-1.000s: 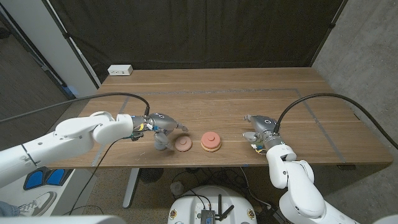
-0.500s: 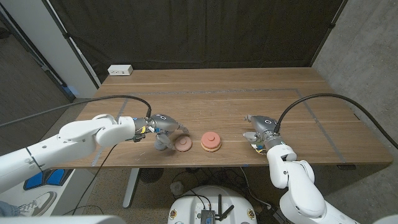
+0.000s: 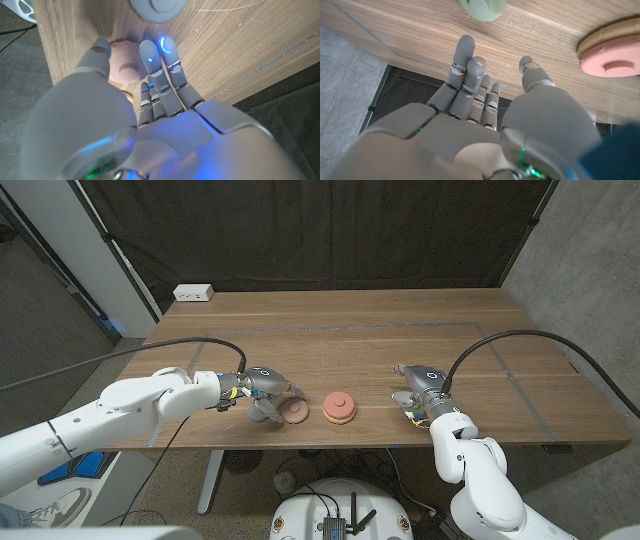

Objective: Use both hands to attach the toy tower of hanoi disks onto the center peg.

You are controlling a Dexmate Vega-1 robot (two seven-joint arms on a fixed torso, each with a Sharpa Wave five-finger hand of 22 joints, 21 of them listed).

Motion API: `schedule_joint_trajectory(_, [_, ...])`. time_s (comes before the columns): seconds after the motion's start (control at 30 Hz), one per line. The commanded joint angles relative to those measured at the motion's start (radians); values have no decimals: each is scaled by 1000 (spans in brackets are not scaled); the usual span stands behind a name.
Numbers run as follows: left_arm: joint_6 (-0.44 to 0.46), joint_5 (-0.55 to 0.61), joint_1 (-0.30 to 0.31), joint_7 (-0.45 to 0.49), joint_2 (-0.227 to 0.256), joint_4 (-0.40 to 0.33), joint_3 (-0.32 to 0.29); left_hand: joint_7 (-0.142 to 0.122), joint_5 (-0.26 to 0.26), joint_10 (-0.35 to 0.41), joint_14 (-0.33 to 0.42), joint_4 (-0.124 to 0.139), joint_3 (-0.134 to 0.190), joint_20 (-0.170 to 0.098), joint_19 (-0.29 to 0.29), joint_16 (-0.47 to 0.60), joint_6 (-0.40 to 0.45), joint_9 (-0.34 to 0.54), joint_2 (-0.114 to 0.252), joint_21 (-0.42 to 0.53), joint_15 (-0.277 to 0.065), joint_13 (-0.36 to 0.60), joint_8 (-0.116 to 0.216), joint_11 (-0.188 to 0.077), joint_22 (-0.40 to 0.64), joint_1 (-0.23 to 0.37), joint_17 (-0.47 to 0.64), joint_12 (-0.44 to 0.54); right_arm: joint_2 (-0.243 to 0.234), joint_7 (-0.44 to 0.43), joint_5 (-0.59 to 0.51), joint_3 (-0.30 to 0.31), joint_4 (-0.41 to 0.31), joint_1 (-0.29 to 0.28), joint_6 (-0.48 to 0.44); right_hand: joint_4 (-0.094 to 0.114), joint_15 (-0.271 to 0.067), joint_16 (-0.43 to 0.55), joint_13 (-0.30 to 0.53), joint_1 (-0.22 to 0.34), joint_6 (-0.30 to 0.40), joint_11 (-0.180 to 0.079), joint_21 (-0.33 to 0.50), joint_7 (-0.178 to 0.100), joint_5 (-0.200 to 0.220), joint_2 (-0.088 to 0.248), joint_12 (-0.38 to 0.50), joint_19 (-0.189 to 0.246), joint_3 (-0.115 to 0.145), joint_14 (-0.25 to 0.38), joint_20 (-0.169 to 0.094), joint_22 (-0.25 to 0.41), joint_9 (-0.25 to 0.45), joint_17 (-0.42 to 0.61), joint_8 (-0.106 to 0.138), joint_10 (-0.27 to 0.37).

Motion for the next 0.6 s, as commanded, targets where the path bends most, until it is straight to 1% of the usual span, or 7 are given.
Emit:
schedule_joint_trajectory(0.03, [0,27,-11,3,-26,12,24,-3,4,15,12,3,4,-141,12,12,12,1,9,8,-68,-1,4,-6,2,5,4,7,-2,-2,4,8,-5,-13,2,4,-65,-1,5,1,7,-3,5,-3,5,8,-5,-3,1,9,-108,-1,5,2,-2,8])
schedule_joint_trajectory(0.17, [-3,31,-22,-8,-39,18,36,-8,5,19,11,2,4,-141,11,11,16,1,9,9,-68,-1,4,-7,1,7,2,7,-2,-6,9,12,-6,-19,0,5,-65,-1,5,0,10,-3,5,-2,5,9,-5,-3,1,10,-108,-1,5,3,-2,9])
schedule_joint_trajectory(0.43, [-4,41,-42,-22,-58,28,53,-7,5,23,13,2,4,-141,11,13,17,1,11,9,-68,-1,2,-9,1,8,1,6,-7,-24,25,20,-10,-30,1,6,-65,2,6,-2,11,-4,5,-3,5,10,-6,-4,1,13,-107,-1,5,8,-2,8])
schedule_joint_trajectory(0.6, [-6,38,-60,-50,-67,34,65,-6,5,28,14,3,4,-140,11,13,22,1,12,9,-68,-1,3,-9,1,8,1,8,-9,-29,29,21,-11,-32,-3,6,-65,-7,5,-2,11,-4,5,-3,6,11,-7,-4,1,6,-108,-1,5,1,-3,9])
